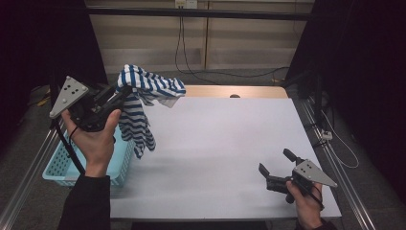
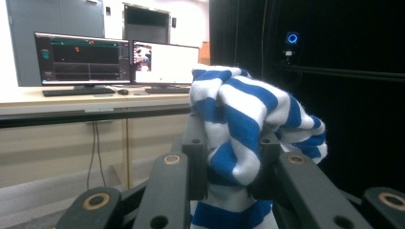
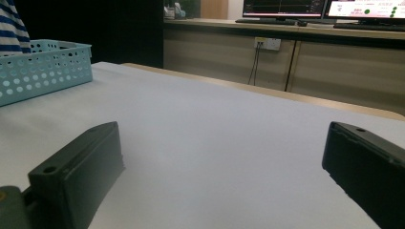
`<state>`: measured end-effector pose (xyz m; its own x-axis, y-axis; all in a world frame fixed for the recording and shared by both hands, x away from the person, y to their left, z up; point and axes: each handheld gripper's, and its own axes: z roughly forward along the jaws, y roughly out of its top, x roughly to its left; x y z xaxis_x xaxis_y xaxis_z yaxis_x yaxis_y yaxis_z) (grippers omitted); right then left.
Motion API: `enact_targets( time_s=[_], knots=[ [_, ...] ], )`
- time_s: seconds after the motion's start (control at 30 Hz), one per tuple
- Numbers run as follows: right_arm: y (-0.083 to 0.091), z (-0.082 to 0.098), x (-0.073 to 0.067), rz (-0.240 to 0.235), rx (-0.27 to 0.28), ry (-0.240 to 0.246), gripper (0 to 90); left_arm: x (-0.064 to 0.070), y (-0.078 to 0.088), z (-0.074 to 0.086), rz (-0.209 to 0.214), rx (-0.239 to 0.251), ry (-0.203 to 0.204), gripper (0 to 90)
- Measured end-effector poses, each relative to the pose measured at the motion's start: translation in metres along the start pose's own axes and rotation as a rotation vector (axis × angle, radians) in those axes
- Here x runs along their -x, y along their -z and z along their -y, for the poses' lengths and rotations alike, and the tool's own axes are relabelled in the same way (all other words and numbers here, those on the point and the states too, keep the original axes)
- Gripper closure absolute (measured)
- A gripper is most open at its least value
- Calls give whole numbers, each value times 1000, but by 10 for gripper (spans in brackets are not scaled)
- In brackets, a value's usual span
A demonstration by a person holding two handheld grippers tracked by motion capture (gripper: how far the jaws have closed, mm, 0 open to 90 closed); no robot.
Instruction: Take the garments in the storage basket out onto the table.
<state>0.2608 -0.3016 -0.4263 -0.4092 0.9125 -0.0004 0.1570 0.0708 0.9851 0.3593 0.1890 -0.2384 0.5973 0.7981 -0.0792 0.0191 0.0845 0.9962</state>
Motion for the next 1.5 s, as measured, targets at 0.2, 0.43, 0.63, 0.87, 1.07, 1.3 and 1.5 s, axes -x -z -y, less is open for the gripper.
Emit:
enact_targets(
  time_s=[0.2, 0.43, 0.63, 0.87, 1.07, 1.3, 1.5],
  knots=[
    [0, 0, 0, -2, 3, 3, 0, 4, -13, 6, 36, -19, -4, 741],
    [0, 0, 0, -4, 0, 2, 0, 9, -30, 16, 60, -41, 9, 740],
    [0, 0, -1, -5, -1, 0, 0, 15, -45, 22, 94, -62, 4, 740],
    [0, 0, -1, -9, 0, 2, 0, 21, -63, 27, 134, -80, 3, 740],
    [0, 1, -1, -9, -2, 3, 0, 29, -77, 35, 159, -112, -5, 740],
    [0, 1, 1, -13, -1, 6, 0, 39, -95, 57, 210, -167, -5, 740],
    [-1, 1, 0, -21, -8, 0, 0, 46, -109, 72, 246, -204, 20, 740]
  ],
)
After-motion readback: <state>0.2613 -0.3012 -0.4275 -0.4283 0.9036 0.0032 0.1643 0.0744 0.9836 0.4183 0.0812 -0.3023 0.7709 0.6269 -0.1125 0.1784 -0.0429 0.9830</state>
